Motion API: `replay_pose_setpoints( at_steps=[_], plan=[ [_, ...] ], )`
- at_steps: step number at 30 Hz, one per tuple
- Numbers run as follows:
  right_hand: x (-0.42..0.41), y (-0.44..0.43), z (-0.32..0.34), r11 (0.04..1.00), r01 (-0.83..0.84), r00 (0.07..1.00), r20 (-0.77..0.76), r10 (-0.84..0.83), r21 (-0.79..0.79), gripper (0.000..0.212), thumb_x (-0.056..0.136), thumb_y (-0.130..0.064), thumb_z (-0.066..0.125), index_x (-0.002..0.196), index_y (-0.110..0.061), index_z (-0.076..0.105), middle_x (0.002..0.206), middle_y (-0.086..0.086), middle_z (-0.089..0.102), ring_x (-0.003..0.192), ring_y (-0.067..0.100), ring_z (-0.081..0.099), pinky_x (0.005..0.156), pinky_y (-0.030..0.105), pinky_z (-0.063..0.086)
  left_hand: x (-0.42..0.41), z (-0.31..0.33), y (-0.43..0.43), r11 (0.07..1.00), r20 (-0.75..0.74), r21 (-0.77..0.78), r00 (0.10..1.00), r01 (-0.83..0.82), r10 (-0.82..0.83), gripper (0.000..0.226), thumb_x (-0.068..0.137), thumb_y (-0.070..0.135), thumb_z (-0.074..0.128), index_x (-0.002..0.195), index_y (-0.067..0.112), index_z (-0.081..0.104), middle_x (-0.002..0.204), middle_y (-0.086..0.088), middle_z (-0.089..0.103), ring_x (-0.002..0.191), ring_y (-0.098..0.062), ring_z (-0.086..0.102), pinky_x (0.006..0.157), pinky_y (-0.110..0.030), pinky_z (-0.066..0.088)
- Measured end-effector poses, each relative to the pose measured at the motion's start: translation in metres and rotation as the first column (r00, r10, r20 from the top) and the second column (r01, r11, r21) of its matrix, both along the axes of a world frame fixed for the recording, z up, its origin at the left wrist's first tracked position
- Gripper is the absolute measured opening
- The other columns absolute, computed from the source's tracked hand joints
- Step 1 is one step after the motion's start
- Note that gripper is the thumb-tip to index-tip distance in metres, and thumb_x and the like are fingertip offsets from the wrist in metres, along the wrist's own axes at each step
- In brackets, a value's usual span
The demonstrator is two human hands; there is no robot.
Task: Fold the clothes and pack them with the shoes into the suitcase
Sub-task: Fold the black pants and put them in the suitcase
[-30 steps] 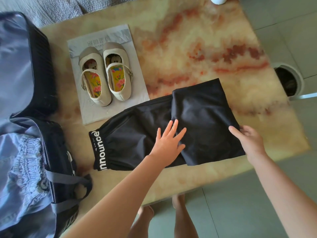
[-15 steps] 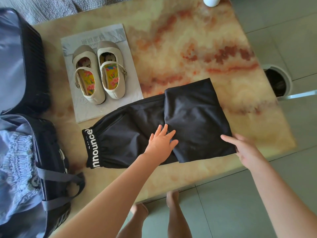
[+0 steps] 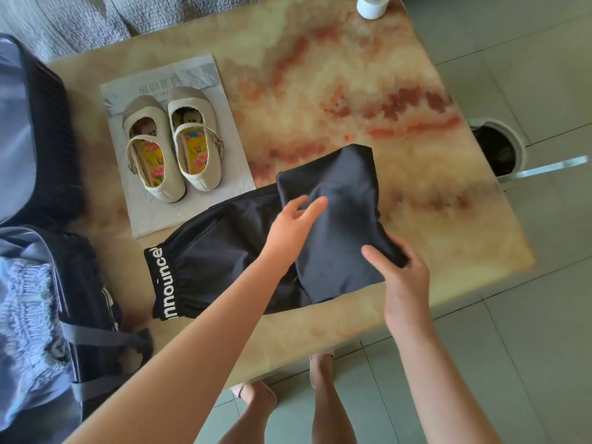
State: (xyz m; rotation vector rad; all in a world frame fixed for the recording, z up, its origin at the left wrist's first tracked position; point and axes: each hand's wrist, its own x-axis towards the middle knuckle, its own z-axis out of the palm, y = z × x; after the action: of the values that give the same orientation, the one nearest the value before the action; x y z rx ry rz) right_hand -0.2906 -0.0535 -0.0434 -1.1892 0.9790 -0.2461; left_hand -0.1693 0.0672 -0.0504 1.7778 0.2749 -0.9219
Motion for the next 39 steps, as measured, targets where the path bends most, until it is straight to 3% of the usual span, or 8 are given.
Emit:
replay_pose_setpoints(
  at_steps=[3, 6, 11, 16, 24, 32, 35, 39],
  plan=[
    [0.004, 0.035, 0.005, 0.998, -0.061, 0.994, 0.089, 0.063, -0.031, 0.028, 0.077, 0.005, 0.072, 0.097, -0.013, 0.071, 0.097, 0.005, 0.072, 0.091, 0.011, 0.067, 0.077, 0.018, 0.05, 0.02, 0.018, -0.011, 1.0, 0.038, 0.013, 0.999, -0.019, 0.018, 0.084, 0.072, 0.064, 0.068, 0.141, 0.028, 0.038, 0.115, 0.01, 0.058, 0.108, -0.013, 0.059, 0.095, -0.041, 0.05],
    [0.003, 0.06, 0.003, 0.977, -0.178, 0.975, 0.115, 0.191, -0.116, 0.027, 0.078, -0.002, 0.073, 0.099, -0.019, 0.073, 0.104, 0.012, 0.067, 0.098, 0.017, 0.065, 0.086, 0.029, 0.051, 0.033, 0.026, -0.022, 0.985, 0.133, 0.154, 0.986, 0.081, -0.102, 0.097, 0.069, 0.062, 0.073, 0.146, 0.023, 0.028, 0.117, 0.005, 0.057, 0.108, -0.017, 0.057, 0.091, -0.037, 0.051],
    [0.0, 0.08, 0.001, 0.962, -0.215, 0.964, 0.12, 0.236, -0.167, 0.025, 0.081, -0.003, 0.072, 0.101, -0.018, 0.072, 0.104, 0.011, 0.063, 0.1, 0.017, 0.063, 0.094, 0.041, 0.051, 0.044, 0.019, -0.017, 0.914, 0.287, 0.385, 0.924, 0.129, -0.251, 0.079, 0.082, 0.027, 0.072, 0.147, 0.021, 0.028, 0.119, -0.006, 0.059, 0.104, -0.022, 0.059, 0.076, -0.031, 0.047],
    [-0.005, 0.098, 0.001, 0.952, -0.231, 0.959, 0.12, 0.258, -0.2, 0.026, 0.081, -0.003, 0.072, 0.1, -0.02, 0.07, 0.102, 0.006, 0.063, 0.1, 0.019, 0.062, 0.09, 0.033, 0.051, 0.04, 0.016, 0.02, 0.953, 0.354, 0.301, 0.925, 0.024, -0.135, 0.073, 0.084, 0.018, 0.068, 0.146, 0.025, 0.03, 0.104, 0.003, 0.054, 0.094, -0.014, 0.052, 0.08, -0.026, 0.042],
    [-0.013, 0.17, -0.005, 0.867, -0.373, 0.901, 0.094, 0.423, -0.33, 0.017, 0.078, -0.009, 0.074, 0.093, -0.014, 0.068, 0.093, -0.003, 0.061, 0.091, 0.015, 0.06, 0.079, 0.016, 0.044, 0.035, 0.018, 0.117, 0.974, 0.205, 0.105, 0.963, -0.202, 0.177, 0.074, 0.084, 0.019, 0.071, 0.145, 0.032, 0.03, 0.108, 0.001, 0.058, 0.091, -0.012, 0.058, 0.073, -0.026, 0.049],
    [-0.02, 0.238, -0.04, 0.698, -0.541, 0.803, -0.041, 0.595, -0.468, 0.023, 0.078, -0.014, 0.073, 0.1, -0.018, 0.069, 0.096, -0.01, 0.06, 0.093, 0.008, 0.057, 0.079, 0.018, 0.049, 0.016, -0.004, 0.202, 0.929, 0.168, 0.153, 0.936, -0.336, 0.31, 0.06, 0.088, 0.016, 0.066, 0.139, 0.032, 0.038, 0.124, -0.005, 0.06, 0.11, -0.023, 0.059, 0.094, -0.044, 0.051],
    [-0.019, 0.25, -0.05, 0.634, -0.591, 0.77, -0.114, 0.628, -0.498, 0.023, 0.078, -0.013, 0.073, 0.1, -0.02, 0.071, 0.097, -0.013, 0.06, 0.093, 0.003, 0.053, 0.079, 0.009, 0.045, 0.014, -0.017, 0.216, 0.928, 0.139, 0.163, 0.939, -0.336, 0.315, 0.058, 0.089, 0.015, 0.064, 0.139, 0.031, 0.038, 0.126, -0.007, 0.06, 0.112, -0.026, 0.06, 0.095, -0.046, 0.051],
    [-0.02, 0.257, -0.057, 0.581, -0.642, 0.728, -0.16, 0.666, -0.5, 0.023, 0.078, -0.019, 0.073, 0.101, -0.022, 0.072, 0.096, -0.014, 0.059, 0.093, 0.001, 0.051, 0.08, 0.012, 0.044, 0.012, -0.026, 0.229, 0.929, 0.128, 0.154, 0.939, -0.337, 0.319, 0.06, 0.089, 0.014, 0.064, 0.139, 0.032, 0.037, 0.126, -0.008, 0.059, 0.11, -0.026, 0.061, 0.094, -0.046, 0.051]
  ],
)
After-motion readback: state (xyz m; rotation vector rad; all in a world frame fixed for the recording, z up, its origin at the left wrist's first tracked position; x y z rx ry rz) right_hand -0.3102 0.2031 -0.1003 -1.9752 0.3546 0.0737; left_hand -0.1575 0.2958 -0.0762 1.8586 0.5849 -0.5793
